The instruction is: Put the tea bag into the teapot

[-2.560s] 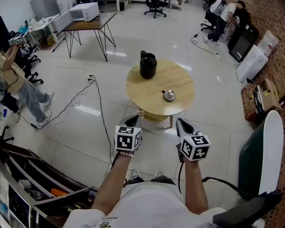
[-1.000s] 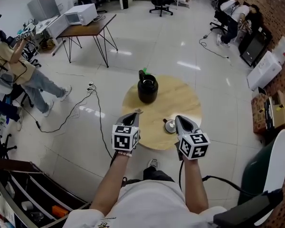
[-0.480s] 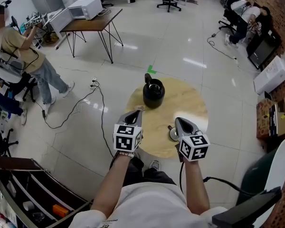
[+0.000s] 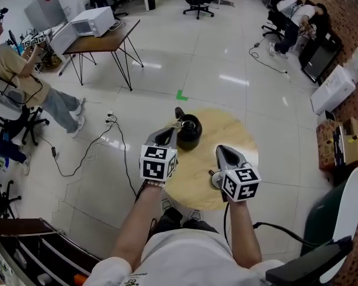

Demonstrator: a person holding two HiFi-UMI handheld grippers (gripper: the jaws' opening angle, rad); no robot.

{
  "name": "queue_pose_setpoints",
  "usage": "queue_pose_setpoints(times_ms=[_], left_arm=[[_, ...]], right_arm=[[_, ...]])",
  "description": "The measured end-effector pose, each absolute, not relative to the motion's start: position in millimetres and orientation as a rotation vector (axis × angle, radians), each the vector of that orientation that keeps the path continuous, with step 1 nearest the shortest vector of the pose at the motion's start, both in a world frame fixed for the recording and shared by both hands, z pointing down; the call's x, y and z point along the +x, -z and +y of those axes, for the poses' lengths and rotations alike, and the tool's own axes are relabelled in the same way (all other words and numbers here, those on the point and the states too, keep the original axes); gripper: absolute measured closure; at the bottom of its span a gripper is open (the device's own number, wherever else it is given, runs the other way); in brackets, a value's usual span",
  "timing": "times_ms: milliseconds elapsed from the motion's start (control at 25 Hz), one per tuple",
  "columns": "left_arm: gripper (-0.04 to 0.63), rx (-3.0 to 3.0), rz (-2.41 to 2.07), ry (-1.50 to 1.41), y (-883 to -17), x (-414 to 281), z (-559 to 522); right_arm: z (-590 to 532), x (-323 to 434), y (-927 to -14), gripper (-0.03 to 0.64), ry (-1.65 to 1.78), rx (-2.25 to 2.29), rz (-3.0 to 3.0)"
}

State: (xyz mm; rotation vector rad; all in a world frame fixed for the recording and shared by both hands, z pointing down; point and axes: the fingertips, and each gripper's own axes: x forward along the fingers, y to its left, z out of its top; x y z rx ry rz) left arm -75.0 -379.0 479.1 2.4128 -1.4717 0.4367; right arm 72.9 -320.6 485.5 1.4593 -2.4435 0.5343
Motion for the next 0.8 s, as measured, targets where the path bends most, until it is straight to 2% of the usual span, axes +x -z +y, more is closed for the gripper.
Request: queue_pose_setpoints(times_ms=[400, 800], left_arm=[[0.583, 2.497, -1.432, -0.438, -457.9, -58.2, -423.3], [0.583, 2.484, -1.358, -0.484, -488.6, -42.1, -445.7]], right_arm=[[-343.9, 60.5, -482.9, 0.615, -0.515, 1.451, -2.452], [-363.9, 62.4, -498.7, 0.615, -0.559, 1.451, -2.426]])
